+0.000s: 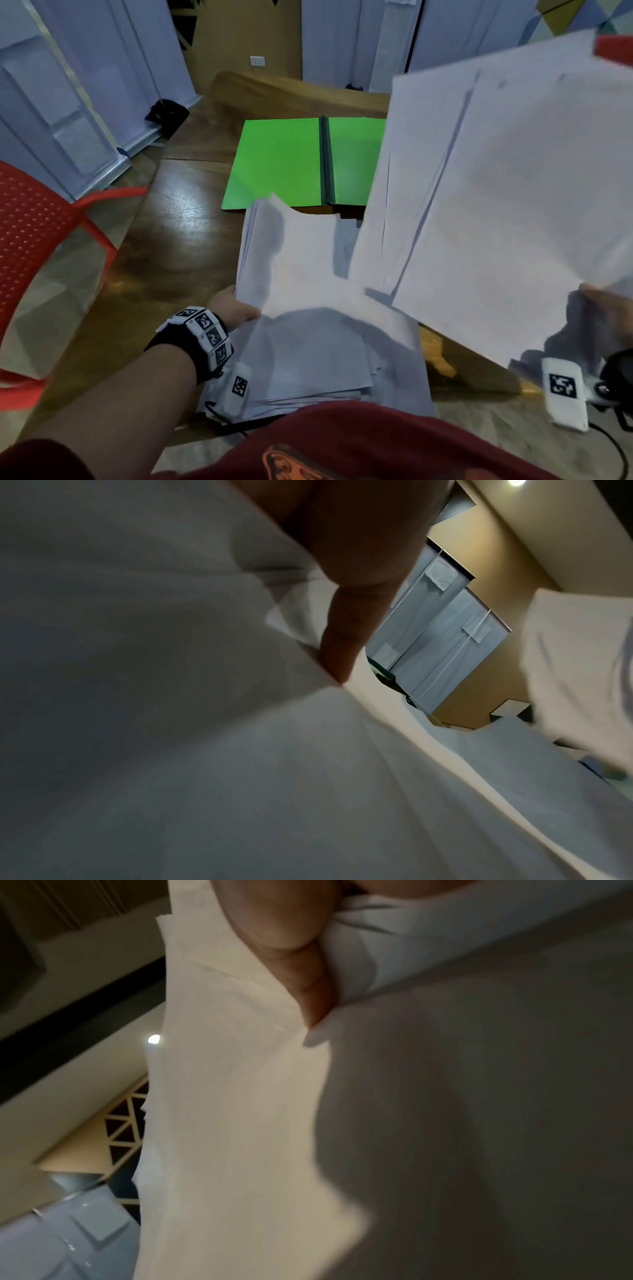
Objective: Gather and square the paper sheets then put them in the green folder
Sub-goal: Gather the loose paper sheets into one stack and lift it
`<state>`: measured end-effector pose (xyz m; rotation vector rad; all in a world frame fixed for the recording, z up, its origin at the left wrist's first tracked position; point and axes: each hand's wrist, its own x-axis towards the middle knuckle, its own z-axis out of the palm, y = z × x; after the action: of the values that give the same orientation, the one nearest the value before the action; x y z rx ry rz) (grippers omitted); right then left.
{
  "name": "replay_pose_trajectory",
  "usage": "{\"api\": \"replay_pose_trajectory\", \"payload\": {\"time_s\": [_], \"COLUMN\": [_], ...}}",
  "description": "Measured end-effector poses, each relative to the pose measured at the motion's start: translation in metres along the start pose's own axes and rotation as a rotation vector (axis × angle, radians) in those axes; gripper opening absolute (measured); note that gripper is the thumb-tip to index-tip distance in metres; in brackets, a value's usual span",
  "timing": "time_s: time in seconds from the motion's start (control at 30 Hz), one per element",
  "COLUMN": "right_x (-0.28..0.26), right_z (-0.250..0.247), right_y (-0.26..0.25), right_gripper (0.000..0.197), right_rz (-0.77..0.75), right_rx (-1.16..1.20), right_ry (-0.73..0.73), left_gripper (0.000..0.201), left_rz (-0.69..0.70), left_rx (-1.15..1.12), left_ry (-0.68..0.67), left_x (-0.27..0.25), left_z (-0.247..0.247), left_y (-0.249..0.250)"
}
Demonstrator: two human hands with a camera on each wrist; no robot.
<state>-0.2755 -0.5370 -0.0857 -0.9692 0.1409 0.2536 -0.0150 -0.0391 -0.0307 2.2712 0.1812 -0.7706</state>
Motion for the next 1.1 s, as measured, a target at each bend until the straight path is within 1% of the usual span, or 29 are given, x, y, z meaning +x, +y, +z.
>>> {"api": "replay_pose_trajectory", "payload": {"time_s": [0.03,0.07,0.1,0.13,0.17,0.2,0.23,0.27,0.3,0.33,0.37,0.4,0.43,0.47,0.5,0.53,0.57,0.6,0.63,0.67,0.7,0.73,0.83,0.87,0.9,1.0,1.1], "right_x": [0.009,0.015,0.017,0.017,0.021,0.032,0.049,0.06,0.068,0.077,0.087,0.098,0.108,0.117,0.127,0.135,0.142,0.149,0.154,0.157,0.161,0.162,0.167,0.166,0.166,0.163,0.163], "right_z": [0.012,0.023,0.044,0.063,0.087,0.119,0.135,0.135,0.135,0.144,0.147,0.147,0.15,0.152,0.155,0.16,0.166,0.17,0.178,0.187,0.193,0.199,0.192,0.195,0.199,0.216,0.219], "right_y": [0.006,0.001,-0.011,-0.027,-0.036,-0.039,-0.043,-0.033,-0.021,-0.013,-0.002,0.008,0.016,0.023,0.032,0.04,0.046,0.053,0.058,0.06,0.063,0.064,0.063,0.058,0.053,0.047,0.046], "right_gripper": [0.083,0.082,0.083,0.085,0.085,0.08,0.071,0.055,0.034,0.016,0.007,0.008,0.014,0.017,0.023,0.039,0.061,0.075,0.074,0.064,0.059,0.064,0.082,0.086,0.085,0.059,0.049], "right_rz": [0.014,0.035,0.01,-0.012,-0.108,-0.114,0.08,0.179,0.192,0.231,0.259,0.29,0.325,0.359,0.393,0.434,0.488,0.51,0.502,0.497,0.491,0.492,0.454,0.461,0.464,0.52,0.522], "right_rx": [0.032,0.026,0.011,0.008,-0.042,-0.31,-0.467,-0.466,-0.546,-0.555,-0.56,-0.608,-0.694,-0.749,-0.732,-0.692,-0.656,-0.634,-0.64,-0.674,-0.717,-0.774,-0.95,-1.027,-1.06,-1.151,-1.13], "right_ry": [-0.149,-0.198,-0.156,-0.014,0.117,0.365,0.552,0.741,0.879,0.902,0.866,0.874,0.89,0.884,0.845,0.805,0.746,0.714,0.692,0.678,0.671,0.678,0.742,0.737,0.722,0.668,0.63], "left_gripper": [0.052,0.053,0.052,0.052,0.052,0.05,0.053,0.063,0.083,0.105,0.121,0.126,0.121,0.108,0.095,0.087,0.084,0.083,0.078,0.067,0.056,0.051,0.052,0.052,0.053,0.047,0.043], "left_rz": [-0.003,-0.004,-0.001,-0.007,-0.012,-0.024,-0.052,-0.093,-0.124,-0.139,-0.128,-0.127,-0.128,-0.135,-0.122,-0.103,-0.086,-0.078,-0.08,-0.074,-0.066,-0.065,-0.076,-0.085,-0.079,-0.001,0.077], "left_rx": [-0.013,-0.035,-0.08,-0.153,-0.246,-0.333,-0.401,-0.439,-0.466,-0.471,-0.458,-0.432,-0.403,-0.374,-0.339,-0.311,-0.282,-0.275,-0.299,-0.316,-0.324,-0.327,-0.308,-0.315,-0.319,-0.319,-0.259], "left_ry": [-0.019,-0.035,-0.057,-0.09,-0.142,-0.188,-0.216,-0.216,-0.212,-0.203,-0.203,-0.183,-0.167,-0.141,-0.114,-0.102,-0.121,-0.164,-0.2,-0.222,-0.232,-0.229,-0.167,-0.153,-0.154,-0.17,-0.081], "left_x": [0.0,0.001,0.001,0.002,0.0,-0.002,-0.001,0.0,0.002,0.008,0.005,0.002,-0.002,-0.004,-0.005,-0.003,-0.001,-0.002,-0.002,-0.004,-0.006,-0.004,-0.002,-0.002,0.0,-0.004,-0.008], "left_z": [-0.001,-0.002,-0.004,-0.006,-0.009,-0.013,-0.016,-0.018,-0.019,-0.019,-0.019,-0.019,-0.018,-0.017,-0.016,-0.014,-0.012,-0.009,-0.006,-0.001,0.004,0.009,0.019,0.02,0.021,0.025,0.029], "left_y": [0.0,-0.001,-0.002,-0.003,-0.003,-0.004,-0.005,-0.007,-0.009,-0.013,-0.011,-0.007,-0.003,0.0,0.0,-0.001,-0.002,-0.002,-0.002,-0.001,0.001,0.0,-0.003,-0.003,-0.004,0.001,0.005]}}
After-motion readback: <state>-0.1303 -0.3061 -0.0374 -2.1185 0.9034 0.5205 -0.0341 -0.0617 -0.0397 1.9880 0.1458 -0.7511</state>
